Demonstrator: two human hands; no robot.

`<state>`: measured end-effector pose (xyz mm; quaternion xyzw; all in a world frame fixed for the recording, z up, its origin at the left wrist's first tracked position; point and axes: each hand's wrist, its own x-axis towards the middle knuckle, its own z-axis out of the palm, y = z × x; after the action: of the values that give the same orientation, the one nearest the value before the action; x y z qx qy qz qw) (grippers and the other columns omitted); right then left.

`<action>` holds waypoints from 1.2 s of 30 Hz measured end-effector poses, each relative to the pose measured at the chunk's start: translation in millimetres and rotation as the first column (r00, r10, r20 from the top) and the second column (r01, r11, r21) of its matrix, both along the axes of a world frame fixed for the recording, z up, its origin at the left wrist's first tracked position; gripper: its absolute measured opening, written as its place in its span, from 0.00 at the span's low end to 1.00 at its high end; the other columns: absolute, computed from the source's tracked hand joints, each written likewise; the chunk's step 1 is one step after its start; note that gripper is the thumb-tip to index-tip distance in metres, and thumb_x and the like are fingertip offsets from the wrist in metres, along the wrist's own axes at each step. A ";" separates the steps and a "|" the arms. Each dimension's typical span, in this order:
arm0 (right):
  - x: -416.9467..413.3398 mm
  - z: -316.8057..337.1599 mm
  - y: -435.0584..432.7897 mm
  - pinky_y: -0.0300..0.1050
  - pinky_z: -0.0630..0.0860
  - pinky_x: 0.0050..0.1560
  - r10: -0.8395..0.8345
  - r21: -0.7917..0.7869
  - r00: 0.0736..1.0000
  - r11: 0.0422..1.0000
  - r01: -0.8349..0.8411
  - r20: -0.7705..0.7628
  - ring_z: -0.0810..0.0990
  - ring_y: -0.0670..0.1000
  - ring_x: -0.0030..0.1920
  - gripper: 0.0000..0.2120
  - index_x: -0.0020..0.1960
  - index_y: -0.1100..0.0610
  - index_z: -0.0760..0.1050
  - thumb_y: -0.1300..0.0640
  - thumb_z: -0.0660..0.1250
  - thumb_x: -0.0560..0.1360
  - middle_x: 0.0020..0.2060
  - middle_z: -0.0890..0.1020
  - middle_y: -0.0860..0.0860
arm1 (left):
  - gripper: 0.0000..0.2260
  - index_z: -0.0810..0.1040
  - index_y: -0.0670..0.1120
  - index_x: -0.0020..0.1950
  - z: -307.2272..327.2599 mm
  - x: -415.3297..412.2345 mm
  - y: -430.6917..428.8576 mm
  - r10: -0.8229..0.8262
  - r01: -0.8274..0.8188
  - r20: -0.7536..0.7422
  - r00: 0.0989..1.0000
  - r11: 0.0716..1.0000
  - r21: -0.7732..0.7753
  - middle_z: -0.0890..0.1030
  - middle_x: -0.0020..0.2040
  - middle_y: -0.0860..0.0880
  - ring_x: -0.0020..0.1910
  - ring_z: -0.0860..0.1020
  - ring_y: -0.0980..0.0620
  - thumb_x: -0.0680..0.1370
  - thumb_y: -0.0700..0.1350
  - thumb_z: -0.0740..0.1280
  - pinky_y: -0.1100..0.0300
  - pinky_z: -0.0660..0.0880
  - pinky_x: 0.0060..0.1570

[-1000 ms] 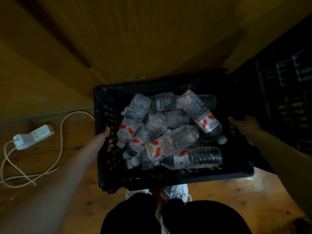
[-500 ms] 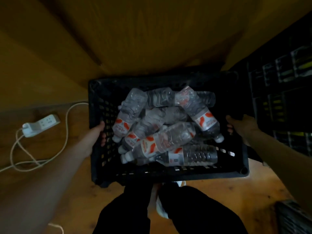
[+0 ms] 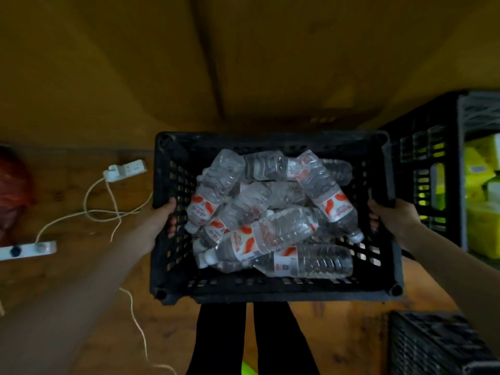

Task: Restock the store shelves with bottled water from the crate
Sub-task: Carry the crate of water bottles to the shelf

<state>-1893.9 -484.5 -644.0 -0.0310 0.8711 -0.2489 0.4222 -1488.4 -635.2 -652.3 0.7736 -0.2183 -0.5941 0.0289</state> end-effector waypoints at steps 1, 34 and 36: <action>4.1 15.9 -2.9 0.44 0.67 0.29 0.018 -0.007 1.000 1.000 -0.018 -0.009 0.69 0.49 0.21 0.07 0.41 0.60 0.72 0.60 0.66 0.76 0.28 0.72 0.54 | 0.15 0.69 0.44 0.37 16.7 4.7 5.2 0.029 -0.029 -0.009 1.000 1.000 -0.007 0.68 0.29 0.47 0.19 0.68 0.53 0.78 0.51 0.64 0.61 0.67 0.23; 352.2 239.7 -112.2 0.45 0.67 0.30 0.828 -0.058 0.559 0.561 -0.826 0.039 0.68 0.53 0.27 0.12 0.35 0.60 0.68 0.63 0.65 0.76 0.28 0.71 0.56 | 0.13 0.71 0.40 0.37 219.3 310.5 255.3 0.792 -0.781 -0.034 0.610 0.594 -0.195 0.70 0.28 0.44 0.24 0.67 0.48 0.77 0.46 0.66 0.60 0.66 0.27; 388.2 240.4 -117.6 0.46 0.67 0.30 0.853 -0.062 0.521 0.522 -0.850 0.037 0.68 0.53 0.27 0.12 0.35 0.61 0.68 0.63 0.65 0.76 0.28 0.71 0.56 | 0.11 0.71 0.40 0.41 221.4 335.0 267.6 0.822 -0.808 -0.027 0.569 0.553 -0.205 0.70 0.27 0.44 0.23 0.67 0.48 0.78 0.46 0.66 0.62 0.66 0.22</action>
<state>-1505.7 -602.0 -403.5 -0.4524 0.7266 -0.0277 0.5163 -1153.3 -367.7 -430.9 0.8005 0.1069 -0.4608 0.3680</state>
